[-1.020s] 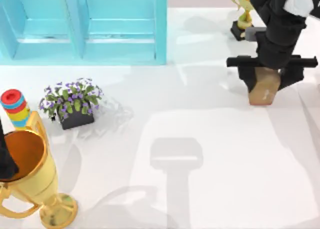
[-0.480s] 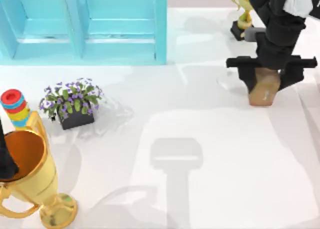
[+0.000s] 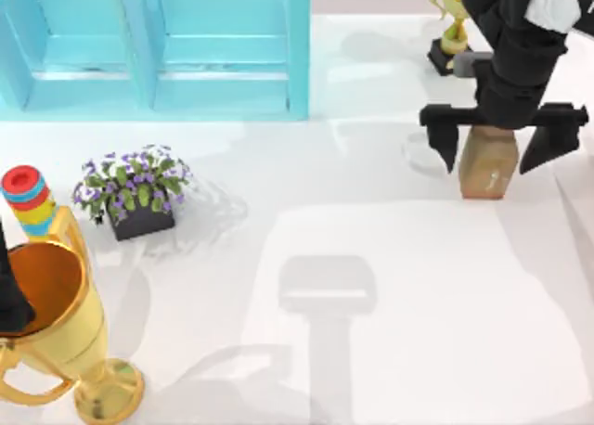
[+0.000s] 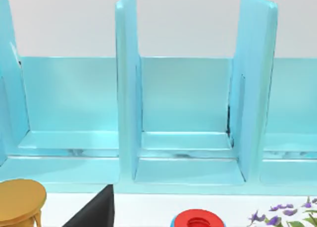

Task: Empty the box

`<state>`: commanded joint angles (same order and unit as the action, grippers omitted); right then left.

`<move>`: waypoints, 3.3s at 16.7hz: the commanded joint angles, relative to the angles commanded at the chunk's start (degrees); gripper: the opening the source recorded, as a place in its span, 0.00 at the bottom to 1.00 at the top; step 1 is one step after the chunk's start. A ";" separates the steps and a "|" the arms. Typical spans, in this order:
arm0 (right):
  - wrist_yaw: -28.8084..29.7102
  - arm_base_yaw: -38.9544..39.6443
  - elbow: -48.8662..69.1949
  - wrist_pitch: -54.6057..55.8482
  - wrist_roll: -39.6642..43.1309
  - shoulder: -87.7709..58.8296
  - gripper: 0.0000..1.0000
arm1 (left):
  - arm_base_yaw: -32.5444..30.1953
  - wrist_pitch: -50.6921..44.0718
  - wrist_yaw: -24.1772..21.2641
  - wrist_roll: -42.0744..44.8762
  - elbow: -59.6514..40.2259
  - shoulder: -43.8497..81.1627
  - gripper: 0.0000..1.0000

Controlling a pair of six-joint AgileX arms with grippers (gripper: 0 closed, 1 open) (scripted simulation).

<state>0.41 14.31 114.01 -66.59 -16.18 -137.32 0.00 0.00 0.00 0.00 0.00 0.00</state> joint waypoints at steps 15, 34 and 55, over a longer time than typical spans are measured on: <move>0.01 -0.24 16.06 -16.32 0.07 0.18 1.00 | 0.00 0.00 0.00 0.00 0.00 0.00 1.00; -0.59 -37.80 -4.22 -14.98 37.24 18.92 1.00 | 0.00 0.00 0.00 0.00 0.00 0.00 1.00; -0.66 -40.31 -20.37 3.68 39.62 16.54 1.00 | 0.00 0.00 0.00 0.00 0.00 0.00 1.00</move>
<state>-0.26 -26.00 93.64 -62.91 23.44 -120.78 0.00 0.00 0.00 0.00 0.00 0.00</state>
